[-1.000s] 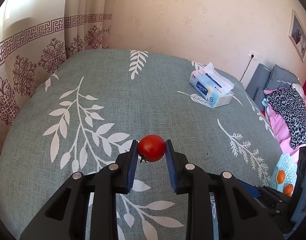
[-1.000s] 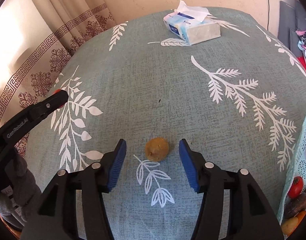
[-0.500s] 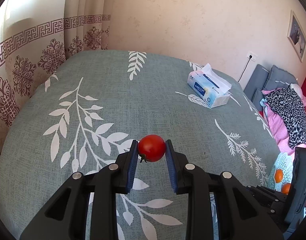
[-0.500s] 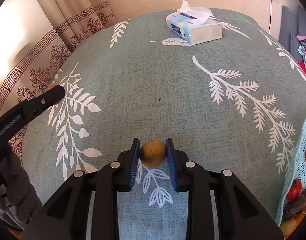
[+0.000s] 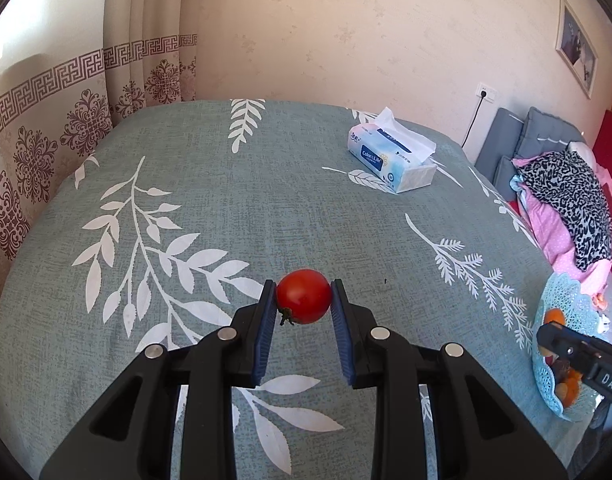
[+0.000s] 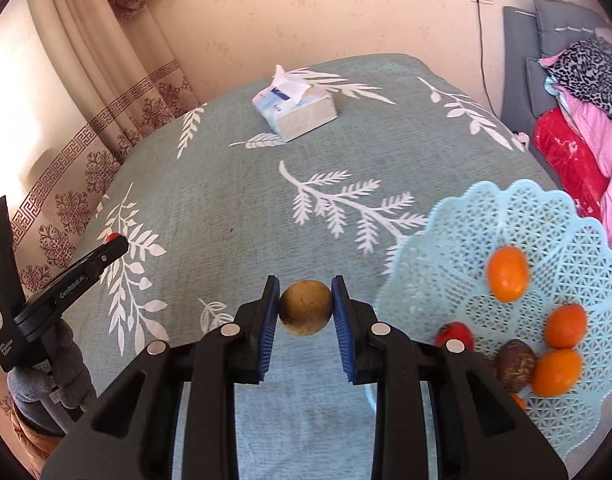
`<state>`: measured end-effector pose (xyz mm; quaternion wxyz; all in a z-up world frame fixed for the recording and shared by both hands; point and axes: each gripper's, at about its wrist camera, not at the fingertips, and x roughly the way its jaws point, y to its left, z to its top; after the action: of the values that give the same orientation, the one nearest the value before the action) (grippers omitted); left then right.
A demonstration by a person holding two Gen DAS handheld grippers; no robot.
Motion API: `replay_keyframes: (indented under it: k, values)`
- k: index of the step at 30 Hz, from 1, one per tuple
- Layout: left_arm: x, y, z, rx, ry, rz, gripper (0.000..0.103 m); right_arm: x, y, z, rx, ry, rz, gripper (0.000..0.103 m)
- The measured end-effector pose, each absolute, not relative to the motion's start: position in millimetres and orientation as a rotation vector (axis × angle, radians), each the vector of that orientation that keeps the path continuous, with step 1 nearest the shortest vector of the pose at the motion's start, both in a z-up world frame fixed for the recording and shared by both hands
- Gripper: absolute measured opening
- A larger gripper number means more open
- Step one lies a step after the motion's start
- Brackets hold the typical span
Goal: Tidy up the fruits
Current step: 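Carry the tan fruit into the basket and open the right tool while the left tool carries the tomato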
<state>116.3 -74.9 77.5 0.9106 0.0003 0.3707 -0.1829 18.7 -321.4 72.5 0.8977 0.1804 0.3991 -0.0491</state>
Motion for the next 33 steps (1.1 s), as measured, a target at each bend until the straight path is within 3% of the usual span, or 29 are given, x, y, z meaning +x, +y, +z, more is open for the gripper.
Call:
replay_keyframes:
  k: [29,33]
  values:
    - [88,-98,62,0.065,0.792,-0.412,0.028,-47,-416,59,0.518,0.794,-0.281,0.029]
    - [78,-109,62,0.089,0.789,-0.424,0.028,-59,-420,66,0.508,0.741,-0.306,0.043]
